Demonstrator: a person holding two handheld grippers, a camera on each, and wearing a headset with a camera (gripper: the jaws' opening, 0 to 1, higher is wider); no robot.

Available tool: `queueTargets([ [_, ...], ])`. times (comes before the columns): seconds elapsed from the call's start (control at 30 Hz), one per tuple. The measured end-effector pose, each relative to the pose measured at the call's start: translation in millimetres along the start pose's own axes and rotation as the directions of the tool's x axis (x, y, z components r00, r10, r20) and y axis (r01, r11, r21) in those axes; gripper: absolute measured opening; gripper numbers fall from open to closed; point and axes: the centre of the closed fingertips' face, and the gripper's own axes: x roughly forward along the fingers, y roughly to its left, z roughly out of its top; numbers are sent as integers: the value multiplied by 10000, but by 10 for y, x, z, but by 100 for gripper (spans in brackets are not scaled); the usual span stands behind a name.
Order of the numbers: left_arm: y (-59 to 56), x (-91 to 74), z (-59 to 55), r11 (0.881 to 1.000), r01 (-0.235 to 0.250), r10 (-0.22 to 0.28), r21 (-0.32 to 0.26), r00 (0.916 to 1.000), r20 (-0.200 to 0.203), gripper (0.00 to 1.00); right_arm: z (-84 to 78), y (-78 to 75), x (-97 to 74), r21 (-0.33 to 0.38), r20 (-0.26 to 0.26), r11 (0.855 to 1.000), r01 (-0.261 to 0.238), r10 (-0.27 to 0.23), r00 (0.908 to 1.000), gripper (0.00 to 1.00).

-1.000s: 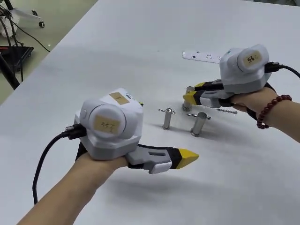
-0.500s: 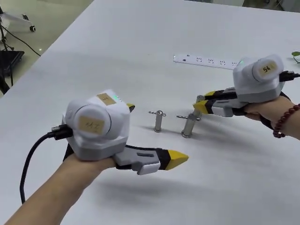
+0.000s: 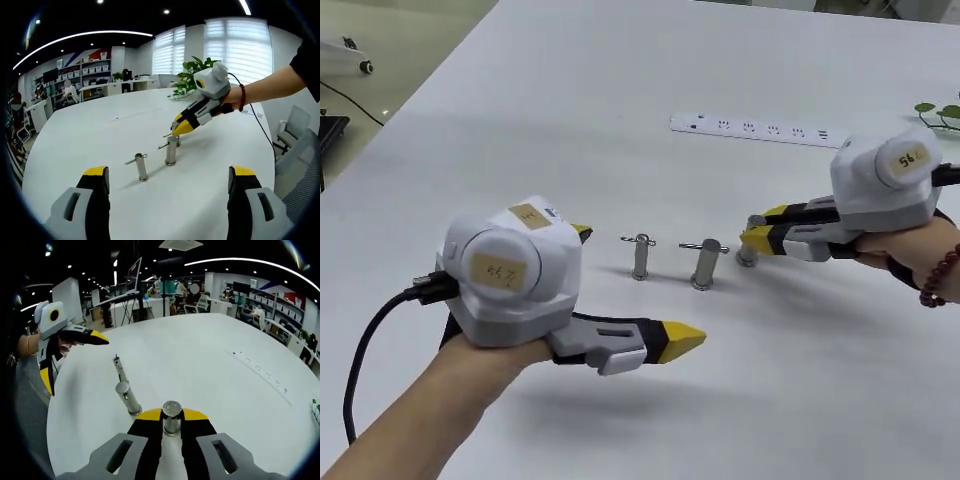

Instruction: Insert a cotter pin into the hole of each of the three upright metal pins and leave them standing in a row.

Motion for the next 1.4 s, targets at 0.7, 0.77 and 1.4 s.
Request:
queueTargets([
  [0.7, -7, -24, 24, 10000, -77, 77, 63, 10000, 50, 99, -12, 460, -183, -361, 319, 9984, -430, 441, 9985, 8],
  [0.77, -13, -23, 25, 9999, -57, 57, 85, 10000, 54, 99, -4, 507, -176, -341, 360, 9983, -470, 482, 9982, 8],
  [1.4, 12, -41, 37, 9999, -131, 130, 61, 9998, 141, 99, -9, 857, -47, -632, 277, 9905, -1223, 1243, 9919, 8],
])
